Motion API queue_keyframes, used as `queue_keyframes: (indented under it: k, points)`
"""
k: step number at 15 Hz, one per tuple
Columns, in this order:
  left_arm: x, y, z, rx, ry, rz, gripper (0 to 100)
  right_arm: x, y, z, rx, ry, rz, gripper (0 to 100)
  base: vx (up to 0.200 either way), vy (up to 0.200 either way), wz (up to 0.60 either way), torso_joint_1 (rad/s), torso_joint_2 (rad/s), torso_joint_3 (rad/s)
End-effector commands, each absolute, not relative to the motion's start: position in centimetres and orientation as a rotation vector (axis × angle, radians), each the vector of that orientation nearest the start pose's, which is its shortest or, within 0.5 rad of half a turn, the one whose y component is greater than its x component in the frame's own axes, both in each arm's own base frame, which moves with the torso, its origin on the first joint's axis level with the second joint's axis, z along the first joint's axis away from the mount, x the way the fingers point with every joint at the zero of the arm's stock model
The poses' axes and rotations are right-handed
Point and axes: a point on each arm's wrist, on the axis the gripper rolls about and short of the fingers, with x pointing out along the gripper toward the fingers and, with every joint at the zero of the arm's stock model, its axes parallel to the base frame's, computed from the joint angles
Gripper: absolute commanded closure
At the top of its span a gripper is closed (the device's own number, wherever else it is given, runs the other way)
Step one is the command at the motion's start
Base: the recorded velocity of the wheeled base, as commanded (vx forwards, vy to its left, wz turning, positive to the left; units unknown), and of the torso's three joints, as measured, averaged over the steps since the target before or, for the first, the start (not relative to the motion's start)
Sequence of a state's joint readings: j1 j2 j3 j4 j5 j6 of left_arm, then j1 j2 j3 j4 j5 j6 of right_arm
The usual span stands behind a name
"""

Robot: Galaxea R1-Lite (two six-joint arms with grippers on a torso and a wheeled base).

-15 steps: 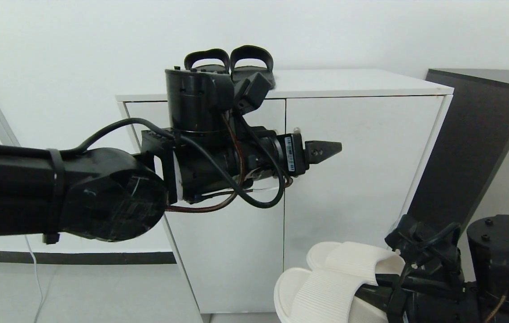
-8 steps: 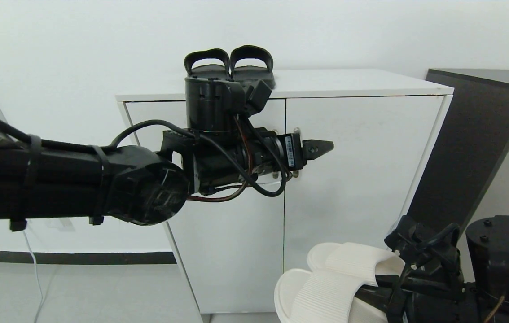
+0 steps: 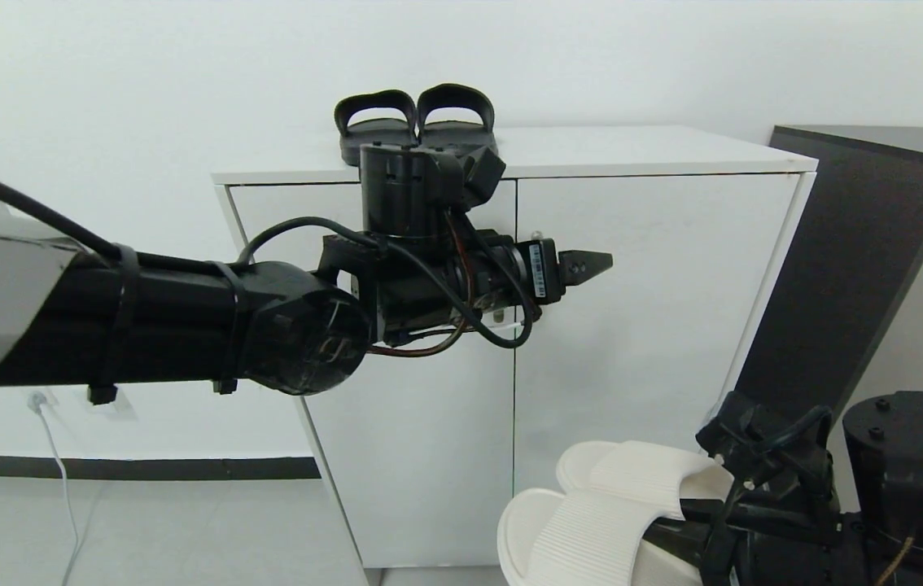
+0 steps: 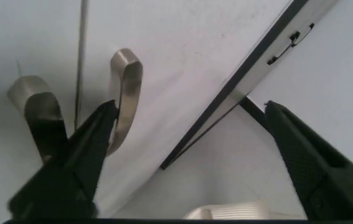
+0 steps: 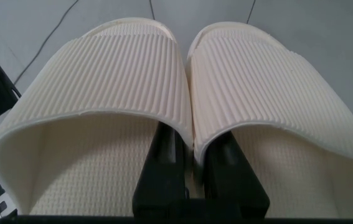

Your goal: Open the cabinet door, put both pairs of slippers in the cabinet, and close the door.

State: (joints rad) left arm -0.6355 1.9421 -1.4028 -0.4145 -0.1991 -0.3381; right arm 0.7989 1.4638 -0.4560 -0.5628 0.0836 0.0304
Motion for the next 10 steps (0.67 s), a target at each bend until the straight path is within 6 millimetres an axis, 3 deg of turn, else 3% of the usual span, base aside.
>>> queue_keyframes:
  k: [1, 5, 10]
  points:
    - [32.2, -24.1, 23.8, -0.292, 0.273, -0.797, 100, 15.0, 15.7, 14.6, -0.133, 0.445, 0.861, 100, 0.000, 0.000, 0.00, 0.000, 0.00, 0.000]
    - [32.1, -23.7, 23.5, -0.292, 0.289, -0.784, 100, 15.0, 15.7, 14.6, -0.135, 0.446, 0.865, 100, 0.000, 0.000, 0.00, 0.000, 0.00, 0.000]
    - [28.8, -23.0, 24.7, -0.310, 0.296, -0.823, 100, 13.4, 14.8, 14.2, -0.114, 0.468, 1.026, 100, 0.000, 0.000, 0.00, 0.000, 0.00, 0.000]
